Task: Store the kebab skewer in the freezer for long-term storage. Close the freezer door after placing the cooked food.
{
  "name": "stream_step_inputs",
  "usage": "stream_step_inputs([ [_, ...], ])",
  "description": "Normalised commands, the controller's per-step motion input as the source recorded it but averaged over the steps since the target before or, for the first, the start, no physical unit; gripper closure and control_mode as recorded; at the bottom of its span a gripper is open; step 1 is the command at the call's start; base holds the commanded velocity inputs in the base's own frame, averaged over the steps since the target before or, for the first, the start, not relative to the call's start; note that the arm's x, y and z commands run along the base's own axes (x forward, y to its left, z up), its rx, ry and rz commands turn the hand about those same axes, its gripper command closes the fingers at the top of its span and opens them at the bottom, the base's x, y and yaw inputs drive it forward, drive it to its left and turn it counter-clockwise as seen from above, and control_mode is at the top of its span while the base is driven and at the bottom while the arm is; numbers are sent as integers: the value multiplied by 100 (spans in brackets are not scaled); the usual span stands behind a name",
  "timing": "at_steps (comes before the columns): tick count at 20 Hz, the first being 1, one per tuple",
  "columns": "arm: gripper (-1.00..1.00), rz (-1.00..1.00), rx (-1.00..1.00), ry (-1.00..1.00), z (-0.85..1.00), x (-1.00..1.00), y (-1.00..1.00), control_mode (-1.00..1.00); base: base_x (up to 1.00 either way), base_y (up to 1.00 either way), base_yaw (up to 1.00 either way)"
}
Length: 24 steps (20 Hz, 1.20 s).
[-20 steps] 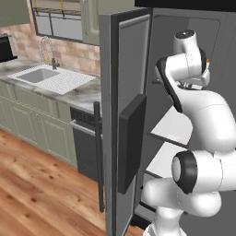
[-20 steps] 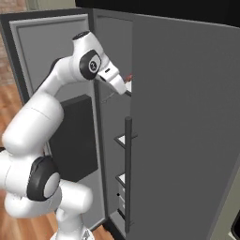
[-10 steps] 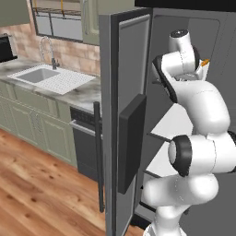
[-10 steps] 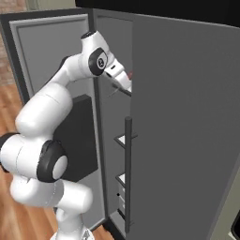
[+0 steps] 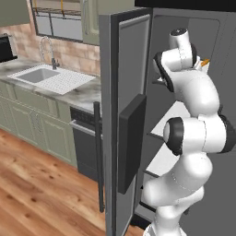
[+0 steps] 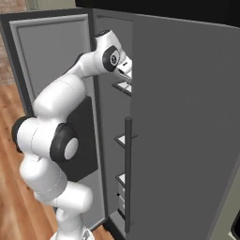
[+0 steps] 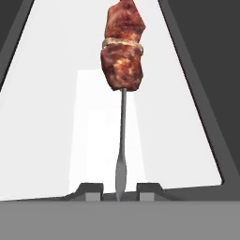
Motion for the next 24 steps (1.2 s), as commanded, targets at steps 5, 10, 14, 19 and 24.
stream_step_inputs([
  [5, 100, 0, 0, 4, -6, 53, -21, -100, 0, 0, 0],
  [10, 100, 0, 0, 1, -7, 51, -15, -100, 0, 0, 0],
  [14, 100, 0, 2, 1, -24, 43, -30, -100, 0, 0, 0],
  [19, 100, 0, 0, 1, -25, 39, -33, -100, 0, 0, 0],
  [24, 100, 0, 0, 0, -31, 33, -23, -100, 0, 0, 0],
])
